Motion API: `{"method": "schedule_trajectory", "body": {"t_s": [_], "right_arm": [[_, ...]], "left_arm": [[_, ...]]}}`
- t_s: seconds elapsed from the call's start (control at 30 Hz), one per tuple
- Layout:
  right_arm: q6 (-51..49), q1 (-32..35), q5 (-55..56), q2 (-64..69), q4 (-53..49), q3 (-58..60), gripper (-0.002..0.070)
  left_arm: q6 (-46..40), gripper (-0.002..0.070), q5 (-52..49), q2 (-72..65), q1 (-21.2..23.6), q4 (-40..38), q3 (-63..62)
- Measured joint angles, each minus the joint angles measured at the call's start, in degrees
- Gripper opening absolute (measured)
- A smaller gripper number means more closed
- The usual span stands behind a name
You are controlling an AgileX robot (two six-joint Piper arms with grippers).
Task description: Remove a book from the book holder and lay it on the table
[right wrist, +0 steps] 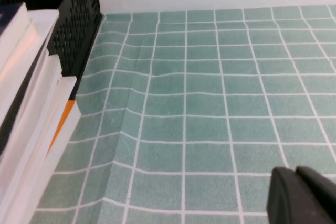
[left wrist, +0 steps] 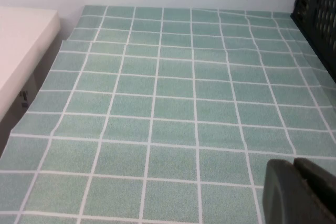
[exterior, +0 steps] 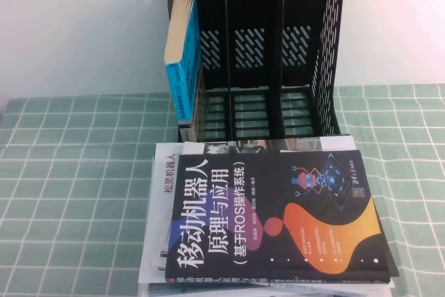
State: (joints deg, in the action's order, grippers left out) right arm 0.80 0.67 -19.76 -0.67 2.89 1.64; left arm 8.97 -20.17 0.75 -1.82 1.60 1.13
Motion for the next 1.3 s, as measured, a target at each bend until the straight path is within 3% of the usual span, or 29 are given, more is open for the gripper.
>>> {"method": "schedule_trajectory", "body": {"t_s": [0.67, 0.83, 1.03, 1.2, 1.3], "right_arm": [[0.0, 0.0, 0.0, 0.0, 0.0, 0.0, -0.0002], [3.2, 0.0, 8.2, 0.0, -4.1, 0.0, -0.0002], [5.2, 0.0, 28.8, 0.0, -7.5, 0.0, -0.0002], [-6.1, 0.0, 38.9, 0.0, -7.5, 0.0, -0.0002], [-7.6, 0.0, 40.4, 0.0, -7.2, 0.0, -0.0002]], "left_arm": [[-0.9, -0.0003, 1.6, 0.0, 0.0, 2.0, 0.1], [-1.0, -0.0003, 13.9, 0.0, 0.0, 2.6, 0.6], [0.3, -0.0002, 36.0, 0.0, 0.0, 3.7, 0.6], [1.4, -0.0003, 49.1, 0.0, 0.0, 4.1, 0.6], [1.6, -0.0003, 55.8, 0.0, 0.0, 4.2, 0.6]]}}
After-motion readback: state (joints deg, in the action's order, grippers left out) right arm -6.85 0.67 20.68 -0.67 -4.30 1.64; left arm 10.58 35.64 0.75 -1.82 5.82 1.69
